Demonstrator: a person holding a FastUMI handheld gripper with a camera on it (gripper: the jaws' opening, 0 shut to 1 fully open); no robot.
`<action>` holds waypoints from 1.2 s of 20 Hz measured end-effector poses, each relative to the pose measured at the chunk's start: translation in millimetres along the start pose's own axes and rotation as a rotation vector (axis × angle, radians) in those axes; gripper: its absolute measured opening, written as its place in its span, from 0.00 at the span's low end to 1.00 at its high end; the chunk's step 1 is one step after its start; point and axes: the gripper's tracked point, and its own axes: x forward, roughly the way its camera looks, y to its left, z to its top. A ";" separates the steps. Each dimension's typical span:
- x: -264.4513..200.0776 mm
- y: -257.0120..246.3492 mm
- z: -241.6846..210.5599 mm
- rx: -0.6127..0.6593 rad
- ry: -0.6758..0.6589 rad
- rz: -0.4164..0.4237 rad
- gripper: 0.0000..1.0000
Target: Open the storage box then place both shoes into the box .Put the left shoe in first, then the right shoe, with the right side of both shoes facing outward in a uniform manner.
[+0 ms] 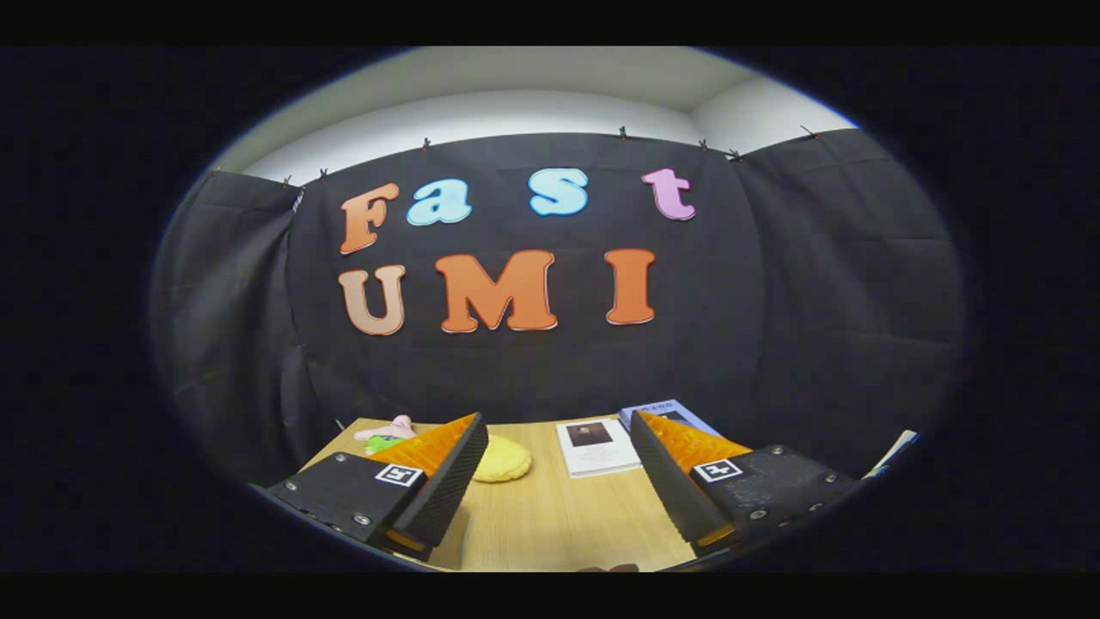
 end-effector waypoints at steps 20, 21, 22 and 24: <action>-55.3 -92.8 39.1 -0.039 -0.120 -0.203 0.99; -56.0 -91.8 39.4 -0.041 -0.122 -0.201 0.99; -55.8 -90.9 38.5 -0.043 -0.125 -0.199 0.99; -53.3 -87.4 38.3 -0.043 -0.123 -0.189 0.99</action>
